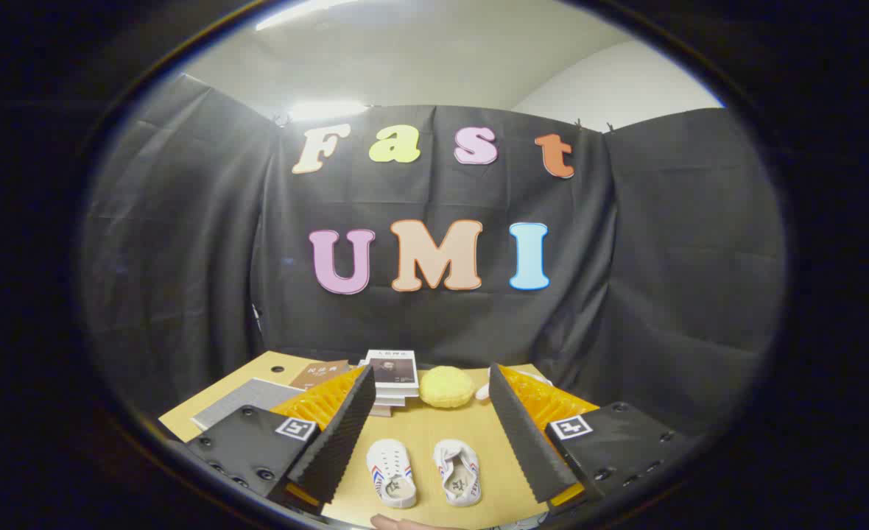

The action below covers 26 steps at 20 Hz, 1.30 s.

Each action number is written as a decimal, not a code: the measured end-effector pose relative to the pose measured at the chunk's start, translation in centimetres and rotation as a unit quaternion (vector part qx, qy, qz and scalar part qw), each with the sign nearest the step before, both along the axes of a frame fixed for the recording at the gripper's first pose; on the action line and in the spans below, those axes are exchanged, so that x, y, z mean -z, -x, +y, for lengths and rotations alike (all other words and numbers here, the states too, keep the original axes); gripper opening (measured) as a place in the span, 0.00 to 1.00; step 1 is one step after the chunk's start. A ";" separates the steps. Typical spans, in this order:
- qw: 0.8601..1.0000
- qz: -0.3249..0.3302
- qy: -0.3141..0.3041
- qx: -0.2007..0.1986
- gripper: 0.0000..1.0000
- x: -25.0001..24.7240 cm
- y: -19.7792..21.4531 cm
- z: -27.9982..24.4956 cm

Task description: Open the storage box then place both shoes into the box .Put the left shoe in first, then the right shoe, with the right side of both shoes facing outward in a uniform manner.

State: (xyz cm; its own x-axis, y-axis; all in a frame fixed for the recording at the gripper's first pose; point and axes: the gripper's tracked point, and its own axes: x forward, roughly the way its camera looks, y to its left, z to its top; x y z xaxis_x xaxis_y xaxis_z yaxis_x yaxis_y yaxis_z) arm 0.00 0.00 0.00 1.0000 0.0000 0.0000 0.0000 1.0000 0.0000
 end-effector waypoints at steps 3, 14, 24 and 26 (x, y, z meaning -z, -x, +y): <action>1.000 0.005 -0.001 -0.005 0.95 0.4 0.2 0.1; 1.000 0.022 -0.011 -0.008 0.95 1.7 -0.2 -0.4; 0.987 0.131 -0.052 -0.072 0.95 9.6 -5.0 3.2; 0.981 0.158 -0.062 -0.096 0.95 11.4 -6.7 4.7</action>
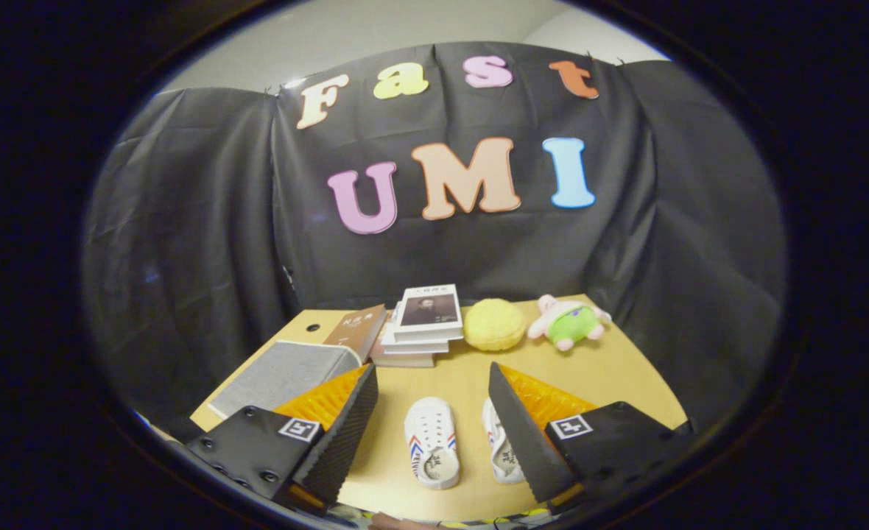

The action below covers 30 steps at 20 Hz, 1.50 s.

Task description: Open the storage box then place both shoes into the box .Put the left shoe in first, then the right shoe, with the right side of both shoes facing outward in a uniform manner.

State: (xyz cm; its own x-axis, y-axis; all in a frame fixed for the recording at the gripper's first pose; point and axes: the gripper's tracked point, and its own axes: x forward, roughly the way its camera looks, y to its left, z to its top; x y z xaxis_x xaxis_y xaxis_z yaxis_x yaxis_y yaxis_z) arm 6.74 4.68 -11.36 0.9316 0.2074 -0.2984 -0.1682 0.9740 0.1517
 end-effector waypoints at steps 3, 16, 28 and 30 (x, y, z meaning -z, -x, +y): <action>0.997 0.047 -0.029 -0.049 0.95 3.0 -2.5 3.4; 0.833 0.348 -0.311 -0.297 0.96 12.8 -6.4 17.0; 0.712 0.437 -0.425 -0.348 0.78 13.6 -4.3 18.5; 0.703 0.442 -0.432 -0.351 0.62 13.4 -3.8 18.8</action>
State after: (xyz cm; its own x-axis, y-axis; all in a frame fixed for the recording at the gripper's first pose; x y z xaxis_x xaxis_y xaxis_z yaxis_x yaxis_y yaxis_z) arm 10.57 23.51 -24.73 0.0379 0.9836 -0.1761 -0.0289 0.1773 0.9837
